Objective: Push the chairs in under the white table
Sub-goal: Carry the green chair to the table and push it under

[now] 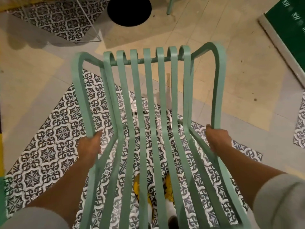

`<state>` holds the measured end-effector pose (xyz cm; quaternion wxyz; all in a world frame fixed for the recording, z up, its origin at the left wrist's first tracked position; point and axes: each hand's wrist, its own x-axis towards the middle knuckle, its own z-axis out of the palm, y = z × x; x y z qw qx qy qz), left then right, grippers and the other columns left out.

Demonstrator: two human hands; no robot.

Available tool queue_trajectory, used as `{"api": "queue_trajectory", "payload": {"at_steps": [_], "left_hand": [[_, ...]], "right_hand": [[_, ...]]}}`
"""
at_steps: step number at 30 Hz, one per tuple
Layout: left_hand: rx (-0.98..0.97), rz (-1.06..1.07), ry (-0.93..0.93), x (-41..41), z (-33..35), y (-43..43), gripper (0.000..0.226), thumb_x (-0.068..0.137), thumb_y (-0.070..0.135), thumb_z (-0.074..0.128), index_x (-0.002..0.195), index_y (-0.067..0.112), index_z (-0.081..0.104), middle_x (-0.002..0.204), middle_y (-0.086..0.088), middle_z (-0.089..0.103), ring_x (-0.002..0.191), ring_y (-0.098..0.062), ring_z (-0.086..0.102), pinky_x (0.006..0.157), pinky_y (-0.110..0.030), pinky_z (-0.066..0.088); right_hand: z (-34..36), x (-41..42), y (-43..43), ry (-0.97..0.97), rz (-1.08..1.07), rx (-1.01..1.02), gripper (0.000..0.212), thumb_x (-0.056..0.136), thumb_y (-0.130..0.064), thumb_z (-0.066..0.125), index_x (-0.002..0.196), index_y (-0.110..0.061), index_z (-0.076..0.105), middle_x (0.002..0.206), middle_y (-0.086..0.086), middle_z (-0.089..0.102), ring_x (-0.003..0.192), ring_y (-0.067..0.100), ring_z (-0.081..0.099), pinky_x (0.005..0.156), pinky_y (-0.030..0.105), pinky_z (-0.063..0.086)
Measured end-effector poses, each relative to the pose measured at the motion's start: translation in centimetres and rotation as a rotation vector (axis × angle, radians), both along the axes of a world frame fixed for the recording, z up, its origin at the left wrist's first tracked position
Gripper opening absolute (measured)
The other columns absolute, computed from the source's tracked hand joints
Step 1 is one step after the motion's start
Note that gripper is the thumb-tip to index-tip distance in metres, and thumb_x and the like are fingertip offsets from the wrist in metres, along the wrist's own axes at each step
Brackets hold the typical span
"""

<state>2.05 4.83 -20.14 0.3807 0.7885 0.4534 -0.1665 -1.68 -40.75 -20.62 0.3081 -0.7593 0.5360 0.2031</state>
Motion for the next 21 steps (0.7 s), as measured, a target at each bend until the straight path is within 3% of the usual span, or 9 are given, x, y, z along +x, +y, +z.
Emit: {"api": "queue_trajectory", "payload": {"at_steps": [4,10,12,15,17,21], "left_hand": [[0.028,-0.033,0.001,1.0,0.4,0.2,0.043,0.093,0.039,0.071,0.093,-0.004,0.074,0.066,-0.013,0.067,0.054,-0.025,0.059,0.058,-0.031,0.048],[0.053,-0.07,0.043,-0.4,1.4,0.1,0.043,0.096,0.037,0.071,0.103,-0.005,0.07,0.071,-0.012,0.066,0.055,-0.025,0.06,0.054,-0.031,0.051],[0.104,-0.124,0.073,-1.4,1.4,0.4,0.049,0.096,0.041,0.068,0.106,-0.007,0.07,0.083,-0.02,0.071,0.07,-0.033,0.07,0.066,-0.042,0.063],[0.194,-0.209,0.152,-3.3,0.4,0.5,0.057,0.095,0.046,0.063,0.108,-0.009,0.07,0.097,-0.027,0.073,0.091,-0.044,0.074,0.081,-0.055,0.064],[0.239,-0.23,0.201,-4.4,-0.5,0.5,0.06,0.093,0.049,0.06,0.106,-0.009,0.07,0.097,-0.026,0.073,0.092,-0.044,0.075,0.08,-0.055,0.065],[0.293,-0.243,0.244,-4.8,-0.9,0.5,0.062,0.09,0.049,0.059,0.105,-0.01,0.072,0.101,-0.029,0.073,0.097,-0.046,0.073,0.086,-0.055,0.063]], "right_hand": [[1.0,0.7,-0.1,0.018,0.028,-0.022,0.06,0.097,-0.06,0.059,0.115,-0.004,0.07,0.089,0.013,0.076,0.066,0.029,0.072,0.063,0.035,0.064],[3.5,0.8,-0.5,0.026,0.098,-0.019,0.05,0.098,-0.052,0.062,0.11,-0.003,0.068,0.093,0.013,0.076,0.077,0.031,0.076,0.076,0.044,0.068],[3.7,0.1,-0.4,0.037,0.112,-0.029,0.047,0.097,-0.052,0.066,0.1,-0.005,0.066,0.082,0.009,0.073,0.066,0.026,0.073,0.069,0.039,0.067],[2.8,-1.9,0.1,0.064,0.142,-0.077,0.049,0.094,-0.057,0.068,0.08,-0.011,0.058,0.073,0.005,0.07,0.061,0.024,0.071,0.059,0.034,0.063],[1.9,-3.0,0.5,0.077,0.178,-0.125,0.049,0.092,-0.062,0.064,0.087,-0.014,0.059,0.072,0.003,0.065,0.065,0.025,0.071,0.06,0.033,0.062],[1.9,-3.4,0.3,0.091,0.231,-0.129,0.055,0.094,-0.069,0.061,0.092,-0.014,0.058,0.067,0.0,0.062,0.053,0.018,0.065,0.043,0.02,0.044]]}}
